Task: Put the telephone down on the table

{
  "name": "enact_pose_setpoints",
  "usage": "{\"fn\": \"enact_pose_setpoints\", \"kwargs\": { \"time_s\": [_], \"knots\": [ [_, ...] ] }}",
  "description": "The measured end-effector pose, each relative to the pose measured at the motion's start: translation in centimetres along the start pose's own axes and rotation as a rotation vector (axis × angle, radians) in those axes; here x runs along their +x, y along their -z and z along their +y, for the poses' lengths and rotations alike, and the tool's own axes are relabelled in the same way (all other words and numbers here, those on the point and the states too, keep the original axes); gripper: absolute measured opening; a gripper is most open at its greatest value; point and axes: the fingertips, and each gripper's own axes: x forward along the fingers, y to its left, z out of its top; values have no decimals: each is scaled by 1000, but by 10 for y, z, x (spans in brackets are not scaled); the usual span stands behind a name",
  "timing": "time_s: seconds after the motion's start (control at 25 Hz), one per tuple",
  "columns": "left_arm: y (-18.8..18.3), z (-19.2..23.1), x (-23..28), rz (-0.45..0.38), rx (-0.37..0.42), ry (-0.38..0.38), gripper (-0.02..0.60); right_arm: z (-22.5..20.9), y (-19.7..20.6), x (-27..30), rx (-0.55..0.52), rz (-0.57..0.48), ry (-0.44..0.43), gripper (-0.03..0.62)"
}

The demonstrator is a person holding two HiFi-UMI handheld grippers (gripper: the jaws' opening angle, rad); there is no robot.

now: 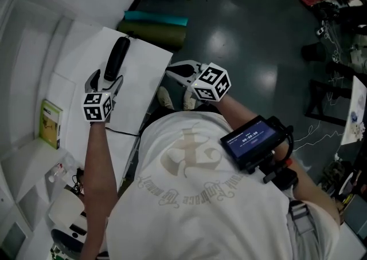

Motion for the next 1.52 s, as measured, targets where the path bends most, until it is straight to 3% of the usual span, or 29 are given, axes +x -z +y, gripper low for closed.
{"fn": "enact_pose_setpoints", "kwargs": {
  "time_s": [0.52,0.8,0.96,1.0,1.2,1.52],
  "knots": [
    [-15,-57,-55,-175,-163,44,362,20,-27,10,-78,-29,-71,15],
    [-22,-86,-79,-273,-245,43,174,34,-38,13,-135,-54,-115,15],
    [-15,-100,-82,-289,-306,44,26,37,-40,12,-161,-59,-126,15],
    [-13,-104,-81,-288,-315,54,14,38,-39,13,-165,-57,-129,15],
    [-2,-118,-83,-287,-353,87,11,42,-36,13,-172,-54,-132,15],
    [11,-128,-81,-266,-369,57,11,48,-18,2,-147,-43,-143,15]
  ]
}}
